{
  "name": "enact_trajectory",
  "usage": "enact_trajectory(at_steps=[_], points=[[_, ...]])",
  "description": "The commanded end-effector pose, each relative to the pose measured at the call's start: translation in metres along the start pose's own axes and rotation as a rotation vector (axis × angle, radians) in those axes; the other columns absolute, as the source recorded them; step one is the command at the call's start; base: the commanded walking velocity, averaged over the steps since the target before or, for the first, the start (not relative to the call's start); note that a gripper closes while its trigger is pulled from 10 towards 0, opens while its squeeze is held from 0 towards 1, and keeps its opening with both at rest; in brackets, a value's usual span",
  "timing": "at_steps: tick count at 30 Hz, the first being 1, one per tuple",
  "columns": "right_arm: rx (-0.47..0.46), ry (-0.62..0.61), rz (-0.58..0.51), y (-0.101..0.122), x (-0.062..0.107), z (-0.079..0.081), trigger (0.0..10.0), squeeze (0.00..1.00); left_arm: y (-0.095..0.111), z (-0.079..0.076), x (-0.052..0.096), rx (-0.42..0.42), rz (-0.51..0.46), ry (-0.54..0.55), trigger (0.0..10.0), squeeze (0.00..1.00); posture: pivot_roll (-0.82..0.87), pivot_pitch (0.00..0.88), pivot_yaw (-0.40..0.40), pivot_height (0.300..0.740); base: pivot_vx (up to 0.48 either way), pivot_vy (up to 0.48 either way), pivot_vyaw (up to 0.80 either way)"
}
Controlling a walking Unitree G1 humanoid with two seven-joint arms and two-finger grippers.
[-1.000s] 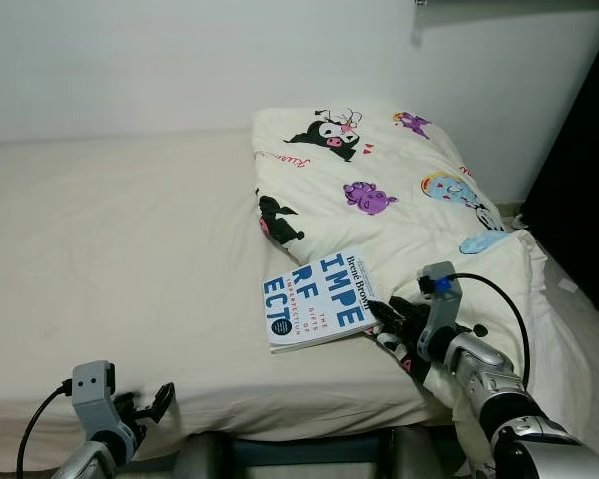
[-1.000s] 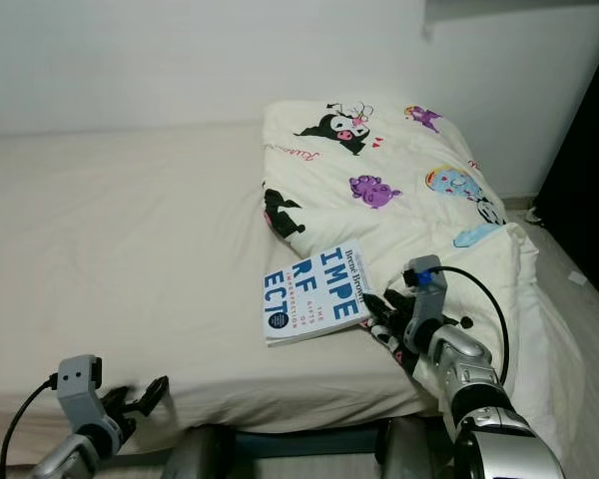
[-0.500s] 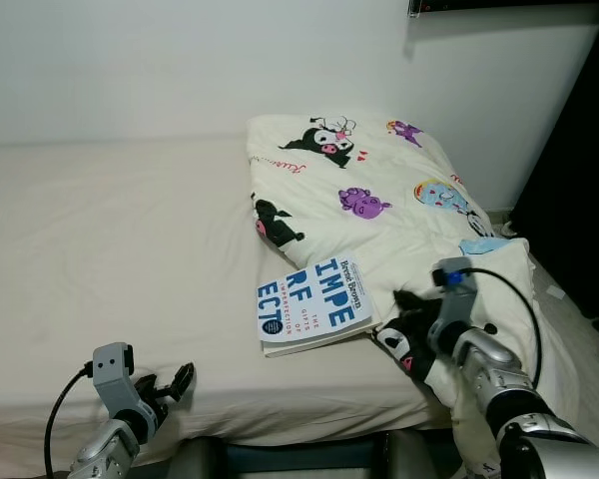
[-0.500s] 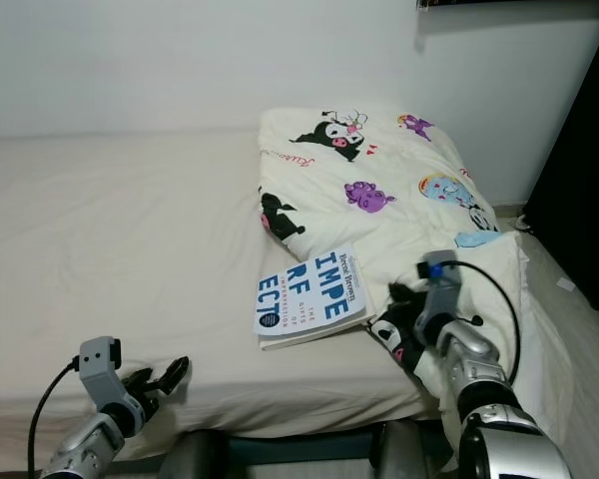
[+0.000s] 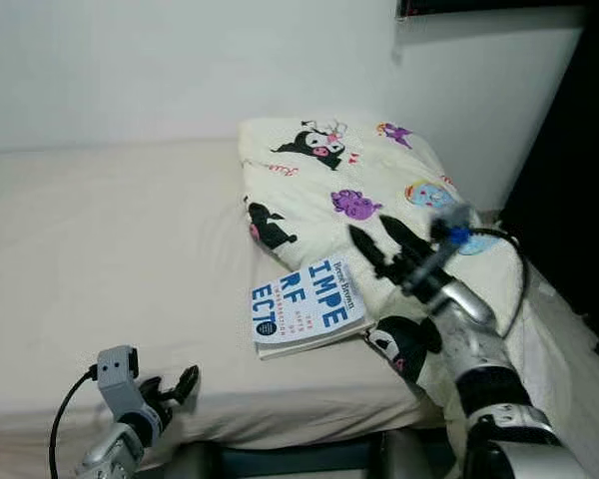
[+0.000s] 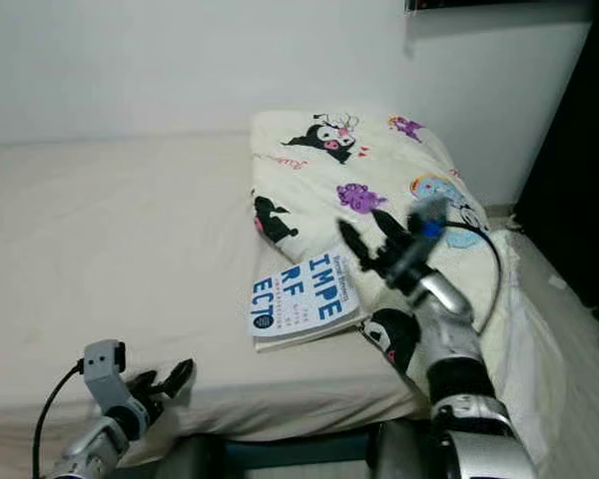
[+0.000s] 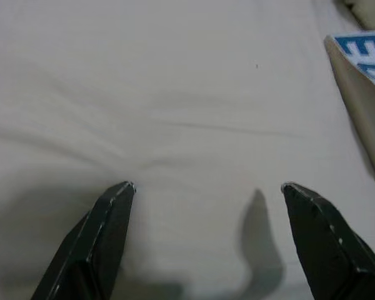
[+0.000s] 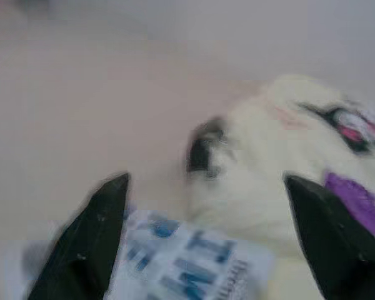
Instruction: Clean up the room
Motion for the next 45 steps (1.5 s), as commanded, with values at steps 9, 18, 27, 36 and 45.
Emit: enact_trajectory(at_steps=[9, 18, 27, 36, 45], points=[[0.517, 0.164, 0.335, -0.055, -0.006, 0.03, 10.0, 0.0, -0.032, -0.005, 0.012, 0.039, 0.083, -0.007, 10.0, 0.0, 0.07, 0.076, -0.046, 0.52, 0.0, 0.0, 0.0], [0.686, 0.34, 0.499, -0.09, 0.007, 0.046, 10.0, 0.0, -0.038, 0.0, 0.021, 0.051, 0.07, 0.011, 10.0, 0.0, 0.09, 0.113, -0.079, 0.52, 0.0, 0.0, 0.0], [0.747, 0.563, 0.571, -0.13, 0.029, 0.083, 10.0, 0.0, -0.048, 0.006, 0.035, 0.058, 0.072, 0.034, 10.0, 0.0, 0.11, 0.157, -0.093, 0.52, 0.0, 0.0, 0.0], [0.954, 0.452, 0.585, -0.126, 0.022, 0.057, 10.0, 0.0, -0.051, 0.005, 0.039, 0.055, 0.066, 0.03, 10.0, 0.0, 0.1, 0.173, -0.098, 0.52, 0.0, 0.0, 0.0], [1.056, 0.393, 0.634, -0.133, 0.028, 0.042, 10.0, 0.0, -0.054, 0.001, 0.041, 0.052, 0.066, 0.02, 10.0, 0.0, 0.1, 0.181, -0.098, 0.52, 0.0, 0.0, 0.0]])
Point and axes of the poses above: a point about 5 cm out from each wrist's last joint towards the gripper, its own x axis pointing back from the gripper into the wrist, its own y axis along the axis of the wrist's last joint, z = x × y, the point moved 5 cm from there along -x, pointing out of the wrist towards the gripper, and after that the axes turned 11 degrees about -x, right-handed, at the moved point
